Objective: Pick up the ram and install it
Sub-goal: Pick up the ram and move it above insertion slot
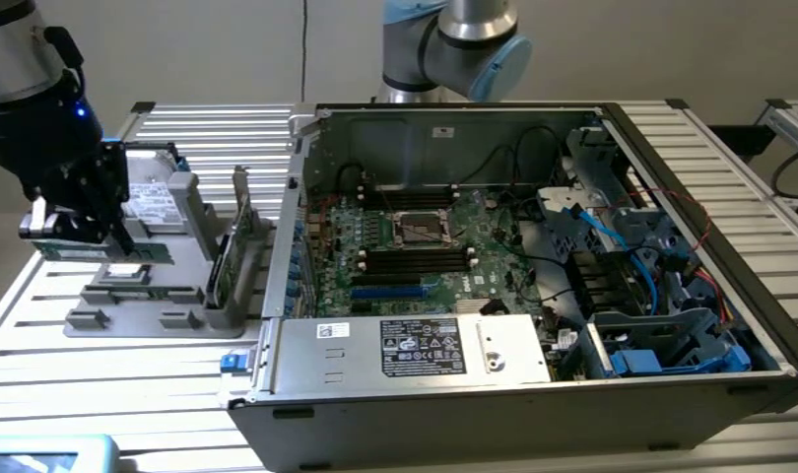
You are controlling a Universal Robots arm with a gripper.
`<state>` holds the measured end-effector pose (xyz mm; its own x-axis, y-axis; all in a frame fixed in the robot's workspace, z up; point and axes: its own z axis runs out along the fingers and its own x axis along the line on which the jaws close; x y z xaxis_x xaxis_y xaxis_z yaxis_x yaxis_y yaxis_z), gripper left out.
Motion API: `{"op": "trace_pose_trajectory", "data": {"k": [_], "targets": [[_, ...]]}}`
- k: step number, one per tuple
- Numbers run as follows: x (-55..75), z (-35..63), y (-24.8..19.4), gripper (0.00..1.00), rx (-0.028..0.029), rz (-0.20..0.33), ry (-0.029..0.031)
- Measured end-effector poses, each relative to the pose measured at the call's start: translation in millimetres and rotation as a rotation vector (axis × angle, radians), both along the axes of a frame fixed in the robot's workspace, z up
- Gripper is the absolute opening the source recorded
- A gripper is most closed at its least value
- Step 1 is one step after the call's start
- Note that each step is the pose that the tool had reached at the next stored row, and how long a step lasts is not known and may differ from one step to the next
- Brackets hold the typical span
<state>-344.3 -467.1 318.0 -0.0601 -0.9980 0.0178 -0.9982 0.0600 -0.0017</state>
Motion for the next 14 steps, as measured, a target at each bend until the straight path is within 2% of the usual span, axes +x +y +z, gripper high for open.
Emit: {"op": "trace_pose_trajectory", "data": {"k": [7,14], "targets": [[20.8,31.6,-0.8,0.14,0.0001,0.0,0.0],[47.8,63.6,-1.9,0.14,0.0002,0.0,0.0005]]}}
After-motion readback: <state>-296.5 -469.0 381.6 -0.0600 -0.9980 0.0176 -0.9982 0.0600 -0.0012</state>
